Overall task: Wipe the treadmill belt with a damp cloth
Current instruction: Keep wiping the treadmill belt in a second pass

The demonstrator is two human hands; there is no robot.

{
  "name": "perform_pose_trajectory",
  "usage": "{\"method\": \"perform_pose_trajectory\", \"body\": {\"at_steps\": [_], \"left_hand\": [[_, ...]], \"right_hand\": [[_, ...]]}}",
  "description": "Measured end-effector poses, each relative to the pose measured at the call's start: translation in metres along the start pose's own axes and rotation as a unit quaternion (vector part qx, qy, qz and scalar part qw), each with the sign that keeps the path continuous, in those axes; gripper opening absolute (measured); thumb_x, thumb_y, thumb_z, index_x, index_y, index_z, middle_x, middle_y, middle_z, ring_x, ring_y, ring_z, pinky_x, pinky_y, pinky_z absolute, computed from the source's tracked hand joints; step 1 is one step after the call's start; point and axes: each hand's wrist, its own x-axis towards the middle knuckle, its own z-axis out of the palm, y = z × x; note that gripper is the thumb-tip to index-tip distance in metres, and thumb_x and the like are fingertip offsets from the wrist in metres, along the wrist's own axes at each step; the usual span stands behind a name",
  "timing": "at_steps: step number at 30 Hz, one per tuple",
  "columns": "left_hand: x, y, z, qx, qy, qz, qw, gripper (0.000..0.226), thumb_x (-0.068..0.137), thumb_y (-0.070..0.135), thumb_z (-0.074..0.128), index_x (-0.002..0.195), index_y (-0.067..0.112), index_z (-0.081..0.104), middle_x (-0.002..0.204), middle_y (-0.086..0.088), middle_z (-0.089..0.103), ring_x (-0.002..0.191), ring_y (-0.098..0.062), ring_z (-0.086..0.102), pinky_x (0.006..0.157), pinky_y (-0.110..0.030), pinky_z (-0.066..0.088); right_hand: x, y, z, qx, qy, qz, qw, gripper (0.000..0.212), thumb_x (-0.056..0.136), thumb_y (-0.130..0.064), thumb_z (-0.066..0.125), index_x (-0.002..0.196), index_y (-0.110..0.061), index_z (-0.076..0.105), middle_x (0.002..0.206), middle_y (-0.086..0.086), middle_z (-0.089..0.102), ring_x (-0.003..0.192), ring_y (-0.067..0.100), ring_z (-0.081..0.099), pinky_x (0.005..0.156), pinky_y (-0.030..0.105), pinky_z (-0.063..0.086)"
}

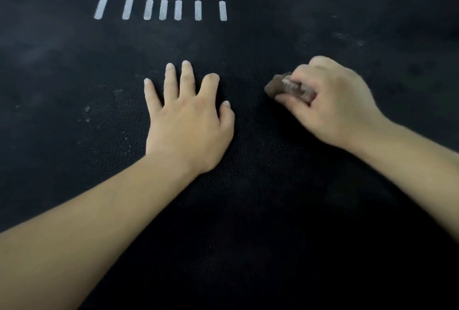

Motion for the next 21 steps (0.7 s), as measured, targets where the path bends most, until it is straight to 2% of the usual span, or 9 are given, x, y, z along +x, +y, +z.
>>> {"method": "perform_pose_trajectory", "body": {"at_steps": [1,5,8,10,11,14,15,19,21], "left_hand": [[0.0,0.0,0.0,0.002,0.0,0.0,1.0,0.048,0.102,0.049,0.029,0.144,0.028,0.035,0.168,-0.015,0.014,0.156,-0.036,0.001,0.122,-0.063,-0.001],[0.001,0.0,0.0,0.003,0.001,0.0,1.0,0.048,0.102,0.049,0.029,0.144,0.028,0.035,0.168,-0.015,0.015,0.156,-0.036,0.002,0.123,-0.063,0.0],[0.001,0.0,0.0,0.009,0.003,-0.002,1.0,0.052,0.1,0.051,0.026,0.148,0.031,0.032,0.168,-0.015,0.014,0.156,-0.036,0.002,0.123,-0.063,0.0],[0.001,0.0,0.0,0.019,0.002,0.001,1.0,0.06,0.097,0.054,0.019,0.155,0.036,0.023,0.169,-0.014,0.01,0.156,-0.035,-0.001,0.123,-0.061,-0.002],[0.001,0.0,0.0,0.021,-0.001,0.007,1.0,0.063,0.096,0.054,0.017,0.158,0.037,0.019,0.17,-0.013,0.008,0.156,-0.033,-0.004,0.124,-0.058,-0.003],[0.002,0.0,-0.001,0.02,-0.006,0.024,0.999,0.066,0.096,0.053,0.013,0.16,0.037,0.017,0.171,-0.008,0.005,0.157,-0.028,-0.007,0.126,-0.051,-0.006],[0.002,-0.001,-0.001,0.022,-0.006,0.024,0.999,0.066,0.096,0.054,0.012,0.16,0.038,0.017,0.171,-0.008,0.005,0.157,-0.028,-0.007,0.126,-0.05,-0.006],[0.003,0.0,-0.001,0.036,-0.016,0.021,0.999,0.067,0.097,0.06,0.01,0.16,0.038,0.015,0.171,-0.007,0.004,0.157,-0.029,-0.006,0.126,-0.05,-0.005],[0.003,0.001,-0.002,0.039,-0.019,0.022,0.999,0.067,0.097,0.06,0.01,0.16,0.038,0.014,0.171,-0.007,0.003,0.157,-0.029,-0.007,0.126,-0.051,-0.005]], "right_hand": [[0.006,0.006,-0.005,-0.002,0.001,0.008,1.0,0.031,0.086,-0.052,0.063,0.084,-0.022,0.057,0.082,0.001,0.052,0.075,0.025,0.052,0.064,0.036,0.043],[0.053,0.041,-0.016,-0.063,0.073,0.158,0.983,0.031,0.086,-0.051,0.062,0.085,-0.02,0.056,0.089,0.007,0.058,0.085,0.035,0.059,0.067,0.036,0.042],[0.027,0.004,-0.002,-0.022,0.021,0.018,0.999,0.027,0.086,-0.048,0.066,0.084,-0.022,0.058,0.084,0.004,0.052,0.073,0.027,0.052,0.063,0.034,0.039],[0.019,0.003,-0.002,0.023,-0.028,-0.025,0.999,0.029,0.085,-0.051,0.065,0.082,-0.023,0.057,0.079,0.0,0.05,0.07,0.024,0.051,0.062,0.035,0.042],[0.031,0.016,-0.005,0.009,-0.012,-0.005,1.0,0.033,0.084,-0.053,0.063,0.083,-0.021,0.059,0.08,0.001,0.053,0.073,0.027,0.055,0.065,0.037,0.045],[0.078,0.059,-0.014,-0.048,0.088,0.167,0.981,0.037,0.083,-0.053,0.063,0.092,-0.017,0.062,0.09,0.009,0.062,0.09,0.037,0.061,0.073,0.038,0.048],[0.083,0.06,-0.01,-0.056,0.097,0.176,0.978,0.035,0.084,-0.052,0.064,0.093,-0.017,0.063,0.093,0.009,0.063,0.092,0.036,0.061,0.073,0.037,0.046],[0.073,0.027,0.009,0.001,0.004,-0.004,1.0,0.032,0.084,-0.052,0.065,0.091,-0.021,0.065,0.085,0.0,0.054,0.078,0.025,0.055,0.069,0.034,0.044],[0.093,0.047,0.001,-0.01,0.027,0.035,0.999,0.036,0.082,-0.057,0.062,0.088,-0.021,0.062,0.083,-0.002,0.055,0.081,0.027,0.058,0.07,0.035,0.046]]}}
